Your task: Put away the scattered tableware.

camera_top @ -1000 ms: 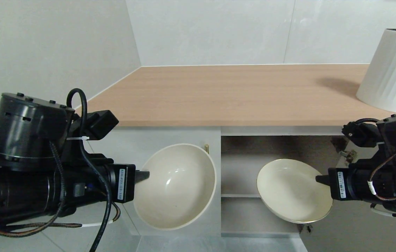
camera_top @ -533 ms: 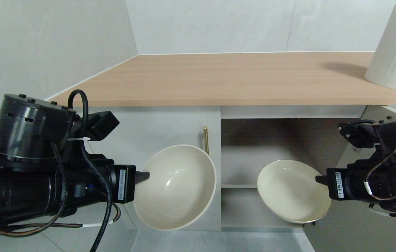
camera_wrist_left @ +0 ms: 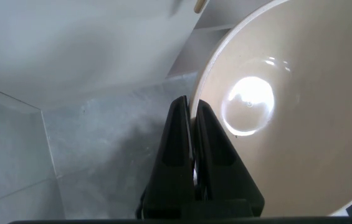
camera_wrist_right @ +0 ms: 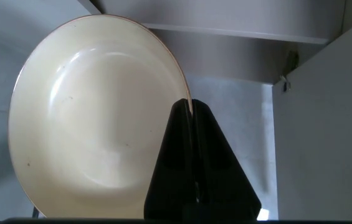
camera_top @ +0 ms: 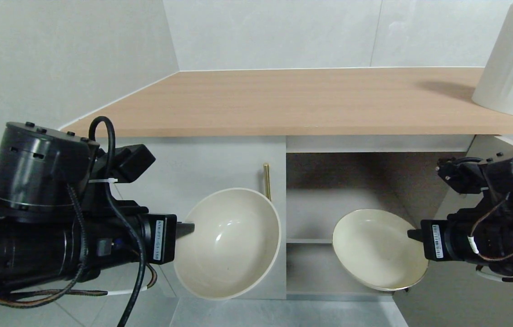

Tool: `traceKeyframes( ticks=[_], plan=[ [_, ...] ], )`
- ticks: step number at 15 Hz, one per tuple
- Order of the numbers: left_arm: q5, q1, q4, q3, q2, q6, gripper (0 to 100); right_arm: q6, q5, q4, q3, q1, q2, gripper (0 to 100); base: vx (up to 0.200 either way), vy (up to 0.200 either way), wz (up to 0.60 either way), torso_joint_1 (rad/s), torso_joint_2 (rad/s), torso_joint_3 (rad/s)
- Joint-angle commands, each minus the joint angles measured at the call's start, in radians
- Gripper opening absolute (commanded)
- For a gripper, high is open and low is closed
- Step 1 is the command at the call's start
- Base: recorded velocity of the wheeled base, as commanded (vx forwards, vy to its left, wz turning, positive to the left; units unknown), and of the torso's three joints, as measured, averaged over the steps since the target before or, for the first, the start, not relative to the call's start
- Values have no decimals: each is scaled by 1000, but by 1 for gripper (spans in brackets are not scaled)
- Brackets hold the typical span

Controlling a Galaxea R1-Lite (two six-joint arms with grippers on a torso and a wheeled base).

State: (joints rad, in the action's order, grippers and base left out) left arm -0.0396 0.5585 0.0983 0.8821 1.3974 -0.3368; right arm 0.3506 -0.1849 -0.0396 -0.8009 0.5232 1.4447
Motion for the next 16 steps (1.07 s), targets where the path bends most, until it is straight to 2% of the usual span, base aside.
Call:
traceKeyframes(
  ticks=[1,4,8,13,16],
  plan=[
    [0,1,0,-2,3,-1,0,-1,-1,0,3,6,42,0,0,0,0,0,0,0],
    [0,1,0,-2,3,-1,0,-13,-44,0,6,11,148,0,0,0,0,0,0,0],
    [1,1,0,-3,3,1,0,-7,-51,10,3,20,309,0,0,0,0,0,0,0],
    [1,12,-2,-8,3,1,0,24,-79,152,-6,-26,477,0,0,0,0,0,0,0],
    [1,12,-2,-8,5,1,0,117,-82,283,-46,-78,605,0,0,0,0,0,0,0]
  ],
)
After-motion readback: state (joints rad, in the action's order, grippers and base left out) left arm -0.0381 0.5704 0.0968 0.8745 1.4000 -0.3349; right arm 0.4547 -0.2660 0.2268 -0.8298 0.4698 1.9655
